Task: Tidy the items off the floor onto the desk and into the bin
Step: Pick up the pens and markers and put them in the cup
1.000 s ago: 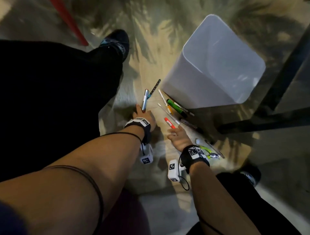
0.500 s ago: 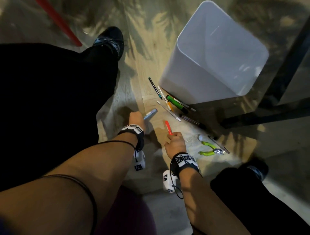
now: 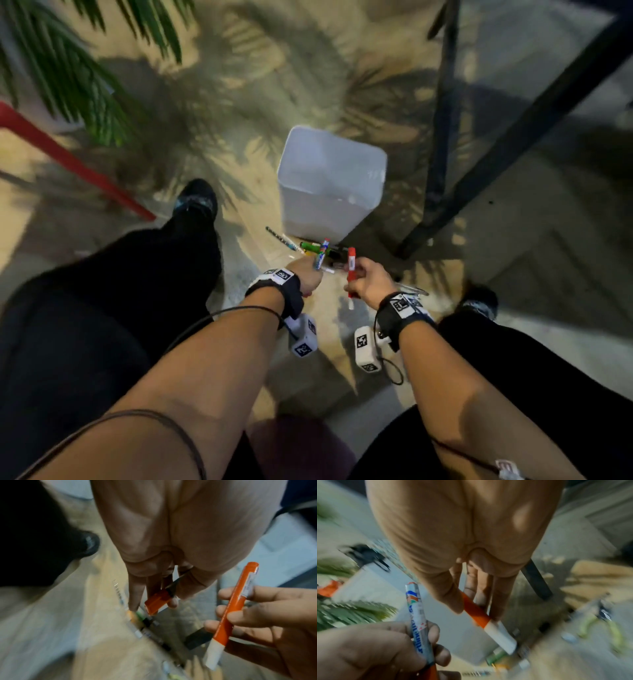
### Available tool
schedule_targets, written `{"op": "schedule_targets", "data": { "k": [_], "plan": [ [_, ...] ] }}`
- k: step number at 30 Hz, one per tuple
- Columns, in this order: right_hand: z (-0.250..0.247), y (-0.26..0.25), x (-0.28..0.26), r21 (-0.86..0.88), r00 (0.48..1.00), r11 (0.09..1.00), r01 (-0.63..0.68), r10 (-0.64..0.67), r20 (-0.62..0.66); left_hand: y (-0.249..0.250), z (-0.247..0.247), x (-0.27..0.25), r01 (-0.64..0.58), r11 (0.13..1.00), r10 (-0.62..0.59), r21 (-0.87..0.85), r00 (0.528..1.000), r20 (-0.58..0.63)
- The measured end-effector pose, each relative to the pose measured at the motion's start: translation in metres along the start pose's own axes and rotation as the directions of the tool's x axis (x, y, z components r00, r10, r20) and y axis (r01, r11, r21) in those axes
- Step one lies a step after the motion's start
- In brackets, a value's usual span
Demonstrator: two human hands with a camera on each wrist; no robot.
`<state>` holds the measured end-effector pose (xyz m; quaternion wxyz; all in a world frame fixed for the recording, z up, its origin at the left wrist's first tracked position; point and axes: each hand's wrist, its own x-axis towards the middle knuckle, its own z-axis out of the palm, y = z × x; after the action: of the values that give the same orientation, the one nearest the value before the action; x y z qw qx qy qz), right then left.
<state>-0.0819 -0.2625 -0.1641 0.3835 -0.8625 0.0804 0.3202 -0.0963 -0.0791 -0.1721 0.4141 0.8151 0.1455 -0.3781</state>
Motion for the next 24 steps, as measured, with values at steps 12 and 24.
{"op": "schedule_targets", "data": {
  "k": [12, 24],
  "plan": [
    [-0.186, -0.145, -0.225, -0.039, 0.851, 0.877, 0.478, -0.474, -0.225, 0.177, -0.125, -0.238, -0.608, 0.677, 0.664, 0.414, 0.748, 0.011],
    [-0.31, -0.246, -0.385, -0.171, 0.488, 0.633, 0.755, -0.717, -0.497, 0.404, -0.212, -0.395, -0.862, 0.406, 0.864, 0.304, 0.253, -0.435]
  ]
}}
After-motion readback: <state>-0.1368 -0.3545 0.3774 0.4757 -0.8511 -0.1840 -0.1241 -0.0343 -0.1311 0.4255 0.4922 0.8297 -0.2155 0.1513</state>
